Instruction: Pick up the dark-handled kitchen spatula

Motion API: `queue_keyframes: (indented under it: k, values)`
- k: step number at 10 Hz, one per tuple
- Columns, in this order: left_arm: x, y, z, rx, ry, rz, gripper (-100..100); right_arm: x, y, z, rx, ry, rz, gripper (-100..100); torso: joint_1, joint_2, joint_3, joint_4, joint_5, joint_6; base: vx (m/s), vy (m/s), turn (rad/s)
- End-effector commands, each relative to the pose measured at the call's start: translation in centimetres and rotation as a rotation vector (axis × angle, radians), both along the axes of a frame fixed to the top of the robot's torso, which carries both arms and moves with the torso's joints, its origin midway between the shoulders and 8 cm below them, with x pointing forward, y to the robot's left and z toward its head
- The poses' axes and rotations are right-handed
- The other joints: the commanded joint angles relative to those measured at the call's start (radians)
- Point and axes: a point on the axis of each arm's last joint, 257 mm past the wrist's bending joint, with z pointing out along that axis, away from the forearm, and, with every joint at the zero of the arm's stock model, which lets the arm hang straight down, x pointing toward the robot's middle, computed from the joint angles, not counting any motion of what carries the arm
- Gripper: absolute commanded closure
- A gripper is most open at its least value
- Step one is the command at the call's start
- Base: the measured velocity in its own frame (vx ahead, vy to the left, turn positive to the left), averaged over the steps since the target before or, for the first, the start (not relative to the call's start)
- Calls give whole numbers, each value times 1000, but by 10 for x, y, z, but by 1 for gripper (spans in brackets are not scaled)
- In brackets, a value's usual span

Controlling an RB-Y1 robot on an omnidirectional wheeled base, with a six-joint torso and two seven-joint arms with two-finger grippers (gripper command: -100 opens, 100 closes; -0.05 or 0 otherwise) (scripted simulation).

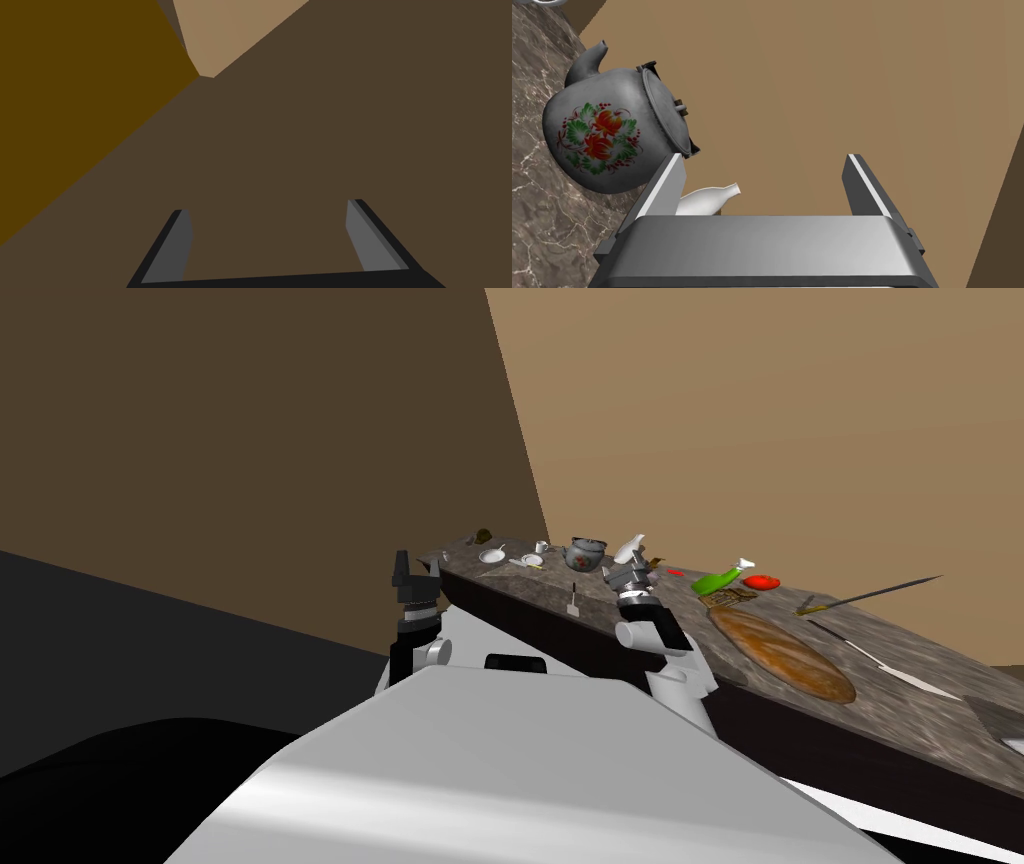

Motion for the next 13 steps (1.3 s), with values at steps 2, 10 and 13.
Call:
queue_keyframes:
  k: [2,10,13]
  values:
    - [0,0,0,0,0,0,0,6,-9,-14,57,54,-2,-100,0,0,0,0,0,0,-7,15,-5]
    - [0,0,0,0,0,0,0,29,-44,-54,274,208,-31,-100,0,-1,-1,0,0,0,-4,16,-11]
    - [0,0,0,0,0,0,0,40,-63,-74,403,273,-57,-100,0,-1,-1,0,0,0,3,21,-11]
